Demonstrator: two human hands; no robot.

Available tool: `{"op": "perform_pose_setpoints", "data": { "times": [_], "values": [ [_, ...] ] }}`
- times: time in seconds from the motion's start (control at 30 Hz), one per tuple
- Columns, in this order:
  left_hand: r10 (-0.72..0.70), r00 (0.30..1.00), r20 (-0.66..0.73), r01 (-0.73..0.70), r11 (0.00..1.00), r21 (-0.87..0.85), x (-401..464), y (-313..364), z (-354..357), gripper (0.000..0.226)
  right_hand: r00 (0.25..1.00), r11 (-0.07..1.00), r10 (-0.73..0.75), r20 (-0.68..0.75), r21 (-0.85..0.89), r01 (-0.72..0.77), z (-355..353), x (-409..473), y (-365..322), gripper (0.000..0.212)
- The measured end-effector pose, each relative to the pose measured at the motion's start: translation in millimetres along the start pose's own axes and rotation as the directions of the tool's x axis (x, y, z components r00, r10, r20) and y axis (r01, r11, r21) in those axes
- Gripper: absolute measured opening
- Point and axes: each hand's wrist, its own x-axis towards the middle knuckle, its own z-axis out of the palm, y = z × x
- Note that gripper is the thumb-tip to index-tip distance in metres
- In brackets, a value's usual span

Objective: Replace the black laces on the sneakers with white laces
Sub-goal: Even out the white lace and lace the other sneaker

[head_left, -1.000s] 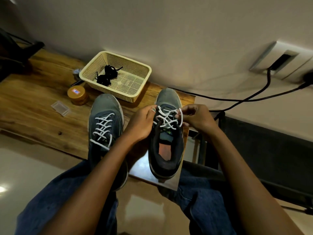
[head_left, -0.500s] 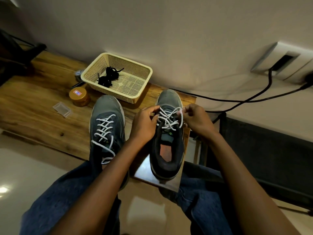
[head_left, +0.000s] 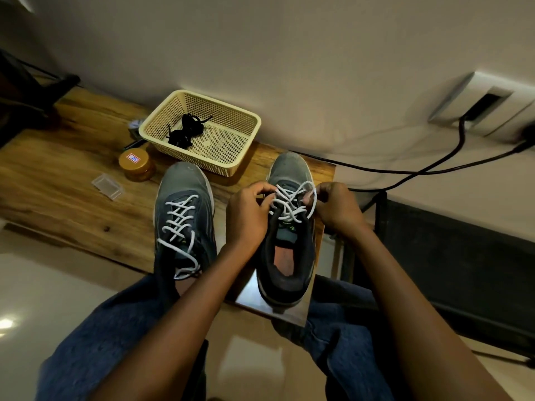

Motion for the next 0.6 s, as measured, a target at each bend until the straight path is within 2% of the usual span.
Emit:
{"op": "perform_pose_setpoints", "data": {
  "times": [0.17, 0.3, 0.47, 0.6],
  "values": [
    [0.04, 0.999, 0.023, -0.04, 0.999, -0.024, 0.1, -2.3, 1.4, 0.012, 0.999, 1.0, 0.011, -0.04, -0.001, -0.011, 2.2, 3.1, 3.3, 0.013],
    [0.08, 0.997, -0.005, -0.08, 0.996, -0.03, -2.6, 0.5, 2.3, 0.002, 0.998, 0.999, 0.022, -0.053, 0.036, -0.02, 3.4, 4.2, 6.7, 0.016],
    [0.019, 0.998, 0.059, -0.016, 0.999, -0.051, 2.2, -0.7, 0.3, 0.005, 0.999, 0.999, 0.016, -0.044, 0.034, -0.014, 3.5, 3.6, 3.0, 0.013],
    [-0.001, 0.999, 0.037, 0.002, 1.0, -0.013, 1.7, -0.9, 0.6, 0.008, 0.998, 0.999, 0.023, -0.052, 0.044, -0.021, 4.6, 5.2, 5.5, 0.012]
  ]
}}
